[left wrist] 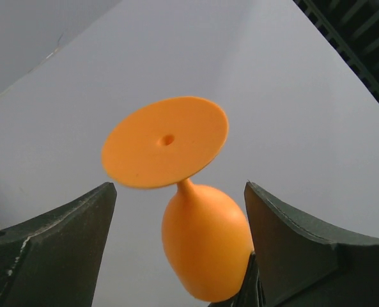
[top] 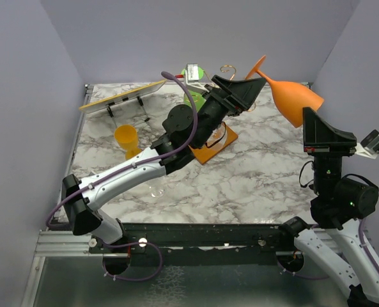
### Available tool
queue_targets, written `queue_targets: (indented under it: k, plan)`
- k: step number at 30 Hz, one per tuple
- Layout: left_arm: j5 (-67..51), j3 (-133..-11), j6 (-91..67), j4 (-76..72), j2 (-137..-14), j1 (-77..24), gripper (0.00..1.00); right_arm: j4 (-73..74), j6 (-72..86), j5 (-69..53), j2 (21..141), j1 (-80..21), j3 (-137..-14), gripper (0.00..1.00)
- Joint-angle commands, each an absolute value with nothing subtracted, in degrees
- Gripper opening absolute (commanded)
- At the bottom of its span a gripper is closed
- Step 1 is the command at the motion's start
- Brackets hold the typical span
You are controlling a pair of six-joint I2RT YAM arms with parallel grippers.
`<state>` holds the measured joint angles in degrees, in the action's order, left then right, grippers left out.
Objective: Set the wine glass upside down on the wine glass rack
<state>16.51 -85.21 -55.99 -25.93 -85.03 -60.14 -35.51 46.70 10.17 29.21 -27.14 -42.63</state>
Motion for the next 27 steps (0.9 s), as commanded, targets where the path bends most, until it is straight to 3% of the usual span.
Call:
queue_targets:
  k: [1,8,15,18,25,27]
  plan:
    - [20.64,-91.87,-49.88,-29.26,-88.72,-61.08,0.79,-36.85,47.31,9.05,28.82,-26.9,-42.08,0.01]
    - [21.0,-96.14,-50.73,-29.53,-92.46,-62.02,0.63,-39.0,47.55,7.62,29.24,-26.93,-41.37,0.01]
    - [21.47,-100.46,-50.89,-29.61,-96.59,-62.3,0.58,-44.33,46.49,5.55,30.46,-26.89,-39.15,0.01]
    - [21.79,-101.47,-51.06,-29.75,-97.49,-62.31,0.45,-45.03,46.56,4.36,31.13,-26.92,-38.79,0.01]
    - [22.14,-101.34,-49.38,-30.7,-97.71,-62.31,0.0,-42.78,45.6,4.02,29.68,-26.95,-38.67,0.02]
    - [21.58,-101.37,-48.48,-31.1,-97.81,-62.31,0.0,-40.12,45.8,5.13,28.82,-26.9,-39.1,0.08]
